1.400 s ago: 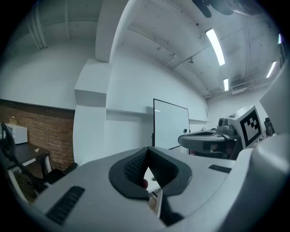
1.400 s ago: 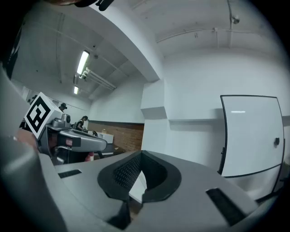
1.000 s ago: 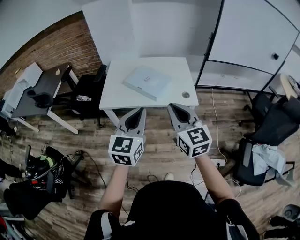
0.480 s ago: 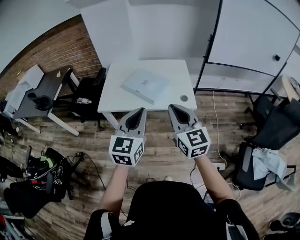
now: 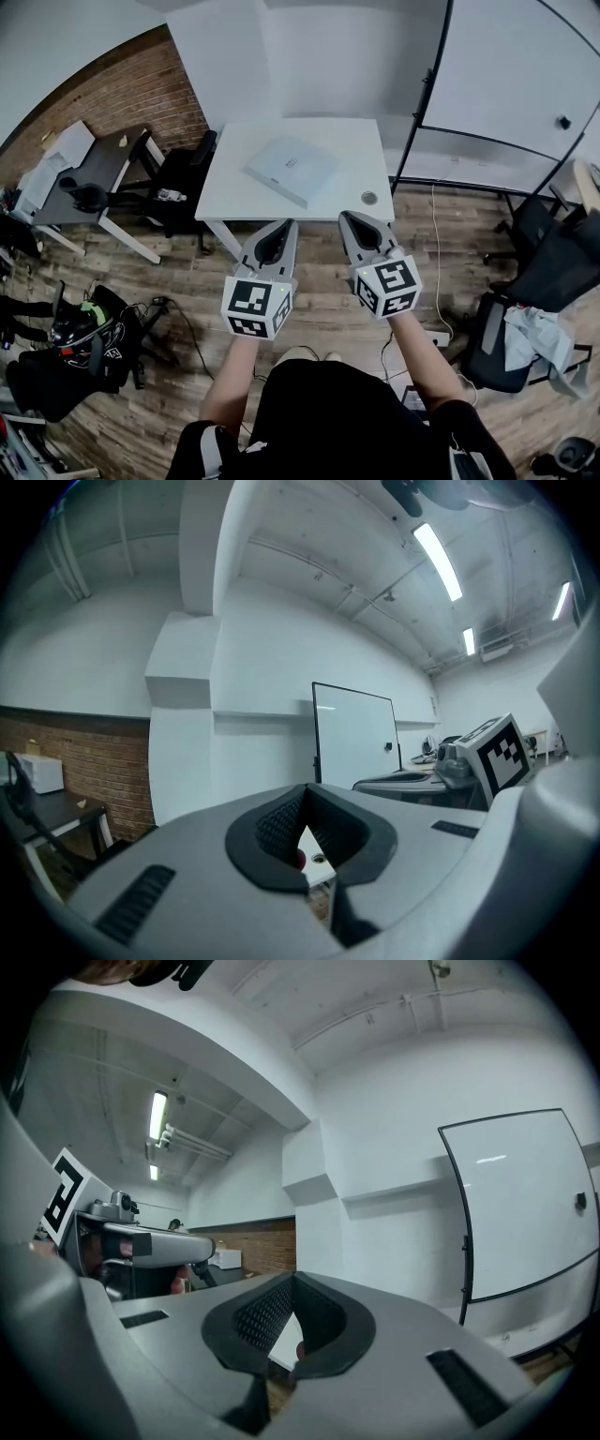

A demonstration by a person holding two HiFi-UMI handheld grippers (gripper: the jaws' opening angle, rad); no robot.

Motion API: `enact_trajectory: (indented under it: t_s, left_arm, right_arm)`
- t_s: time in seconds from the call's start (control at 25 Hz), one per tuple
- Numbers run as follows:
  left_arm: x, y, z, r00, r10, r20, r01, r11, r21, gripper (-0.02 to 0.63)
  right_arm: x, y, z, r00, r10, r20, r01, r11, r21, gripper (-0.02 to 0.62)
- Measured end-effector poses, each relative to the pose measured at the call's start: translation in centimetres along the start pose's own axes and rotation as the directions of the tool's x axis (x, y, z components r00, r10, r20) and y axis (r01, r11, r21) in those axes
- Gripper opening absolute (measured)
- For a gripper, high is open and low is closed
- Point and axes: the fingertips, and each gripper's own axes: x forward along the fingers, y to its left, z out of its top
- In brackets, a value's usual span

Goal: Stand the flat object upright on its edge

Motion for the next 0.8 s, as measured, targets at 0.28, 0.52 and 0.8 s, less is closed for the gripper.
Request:
enact_trajectory:
  t_s: [0.28,0.52,0.8]
  left_arm:
    - [0.6,0.0,-1.1,0.999,0.011,-0.032,-0.01,1.0,0.01,0.011]
    - [1.9,2.4,-1.9,0.999,0.027,-0.047,-0.027,0.999,-0.018,0.011]
    - [4.5,6.6,-2.9,0.998,0.039,-0.056,-0.041,0.998,-0.05,0.011]
  right_arm:
    - [0.8,0.3,-0.9,0.999,0.035,-0.015,-0.035,0.999,0.017,0.04]
    - [3.0,-0.2,-1.7,0.999,0.042,-0.033,-0.041,0.999,0.025,0.04]
    - [7.5,-1.1,-2.0,0.998,0.04,-0.048,-0.038,0.999,0.024,0.04]
